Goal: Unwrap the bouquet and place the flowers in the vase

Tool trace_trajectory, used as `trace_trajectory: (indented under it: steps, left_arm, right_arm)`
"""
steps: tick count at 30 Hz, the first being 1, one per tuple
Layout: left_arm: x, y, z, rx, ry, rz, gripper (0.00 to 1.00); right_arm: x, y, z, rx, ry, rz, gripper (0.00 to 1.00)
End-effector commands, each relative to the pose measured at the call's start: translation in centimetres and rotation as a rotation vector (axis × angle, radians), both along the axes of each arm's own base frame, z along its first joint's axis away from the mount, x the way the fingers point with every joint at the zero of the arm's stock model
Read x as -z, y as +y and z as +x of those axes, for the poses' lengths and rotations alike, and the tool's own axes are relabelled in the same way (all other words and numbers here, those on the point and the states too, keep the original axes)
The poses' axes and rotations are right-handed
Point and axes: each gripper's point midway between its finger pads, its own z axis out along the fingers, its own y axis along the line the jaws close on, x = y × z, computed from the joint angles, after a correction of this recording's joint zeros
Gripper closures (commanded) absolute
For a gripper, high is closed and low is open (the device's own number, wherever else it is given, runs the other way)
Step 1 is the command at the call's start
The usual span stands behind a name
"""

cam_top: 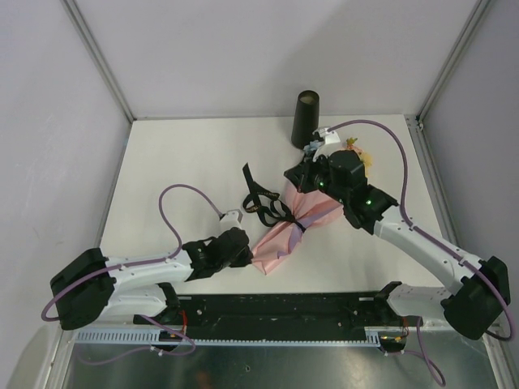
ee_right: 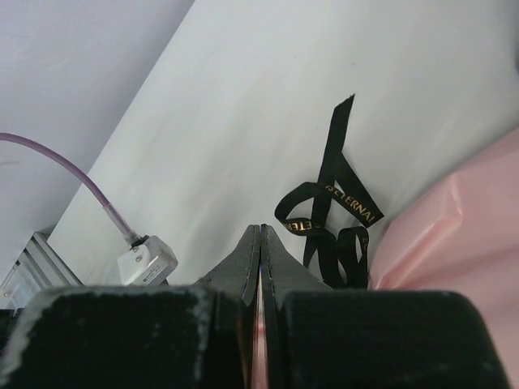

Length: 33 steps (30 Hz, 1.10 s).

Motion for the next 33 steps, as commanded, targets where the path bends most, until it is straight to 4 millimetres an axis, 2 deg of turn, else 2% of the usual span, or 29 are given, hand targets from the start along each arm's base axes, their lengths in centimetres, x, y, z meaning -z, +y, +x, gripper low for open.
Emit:
trace_trajectory:
  steps: [1,11,15,18,19,26,30,33]
  left_arm:
    - [-1.2,-0.3,0.6,-0.023,-0.04,-0.019,1.0]
    - [-1.5,-0.3,0.4,-0.034,-0.044,-0.026,1.0]
    - [-1.5,-0.3,0.4,-0.041,-0.047,-0.024,1.0]
    - [-1.7,-0.5,0.4,-0.037,-0.052,-0.024,1.0]
    - [-1.8,-0.5,0.4,-0.034,-0.053,-0.025,1.0]
    - [-2.1,-0.9,0.4,-0.022,-0.063,-0.028,1.0]
    - [-2.1,-0.9,0.4,-0.022,-0.066,-0.025,1.0]
    - [-2.2,-0.9,0.5,-0.022,-0.068,-0.026,1.0]
  right_arm:
    - [-4.7,-0.4,0.4,0.027,-0.1,0.081,1.0]
    - [-6.1,-2.6,0.6,0.119,-0.138,0.077,1.0]
    - [-6.8,-2.6,0.6,0.111,-0.161,0.087,1.0]
    - [-5.9,-2.4,0.6,0.088,-0.156,0.044,1.0]
    - [-4.6,-2.3,0.5,0.073,-0.132,0.007,1.0]
    - [5.5,-1.9,-1.5,-0.043,0.079,-0.254,0.73]
    - [10.6,-2.0,-2.9,-0.096,0.184,-0.388,0.66]
    - [13.5,-1.9,-3.5,-0.138,0.251,-0.447,0.62]
